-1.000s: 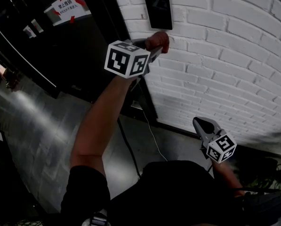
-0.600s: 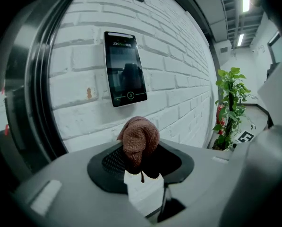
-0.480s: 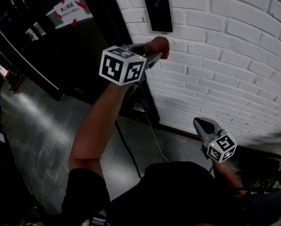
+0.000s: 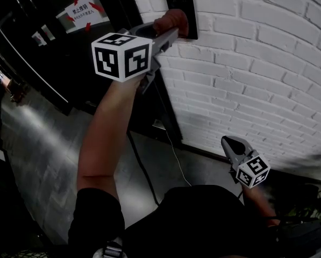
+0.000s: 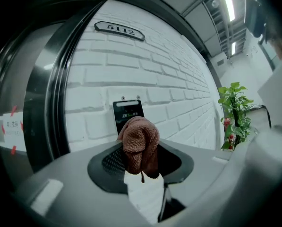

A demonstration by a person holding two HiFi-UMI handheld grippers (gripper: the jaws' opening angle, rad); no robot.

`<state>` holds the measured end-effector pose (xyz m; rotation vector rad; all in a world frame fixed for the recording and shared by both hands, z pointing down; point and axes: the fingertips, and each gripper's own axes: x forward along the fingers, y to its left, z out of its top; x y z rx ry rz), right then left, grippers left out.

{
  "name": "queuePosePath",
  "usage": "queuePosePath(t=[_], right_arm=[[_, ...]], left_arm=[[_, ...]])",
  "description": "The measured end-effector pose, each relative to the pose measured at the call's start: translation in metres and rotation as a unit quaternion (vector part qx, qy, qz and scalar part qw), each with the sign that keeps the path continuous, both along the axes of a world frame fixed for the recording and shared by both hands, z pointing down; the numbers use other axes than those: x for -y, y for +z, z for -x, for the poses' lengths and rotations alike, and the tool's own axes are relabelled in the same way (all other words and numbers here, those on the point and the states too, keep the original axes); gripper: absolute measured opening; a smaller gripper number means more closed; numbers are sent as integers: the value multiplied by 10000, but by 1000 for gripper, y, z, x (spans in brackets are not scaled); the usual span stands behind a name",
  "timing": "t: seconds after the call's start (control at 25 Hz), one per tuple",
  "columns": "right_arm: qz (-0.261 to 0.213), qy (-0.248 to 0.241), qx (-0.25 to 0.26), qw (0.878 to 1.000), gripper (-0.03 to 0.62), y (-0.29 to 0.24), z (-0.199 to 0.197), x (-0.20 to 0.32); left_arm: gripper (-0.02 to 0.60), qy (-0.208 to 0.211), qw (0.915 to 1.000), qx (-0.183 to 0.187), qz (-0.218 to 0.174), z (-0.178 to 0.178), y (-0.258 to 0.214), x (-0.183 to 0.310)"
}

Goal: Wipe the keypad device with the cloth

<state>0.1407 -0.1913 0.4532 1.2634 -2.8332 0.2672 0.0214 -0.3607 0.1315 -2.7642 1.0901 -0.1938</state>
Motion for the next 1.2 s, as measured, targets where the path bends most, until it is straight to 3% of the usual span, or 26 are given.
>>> queuePosePath(t=[0.32, 0.72, 1.2], right_arm=[[15, 141, -17, 9999, -9, 1, -17, -4], [34, 306, 3, 9995, -9, 4, -39, 0], [60, 172, 43, 9998, -9, 7, -30, 4]], left_arm=[[166, 21, 9981, -440, -440, -14, -54, 8], [164, -90, 9980, -299, -550, -25, -61, 26], [164, -134, 9989, -191, -406, -23, -41, 27]])
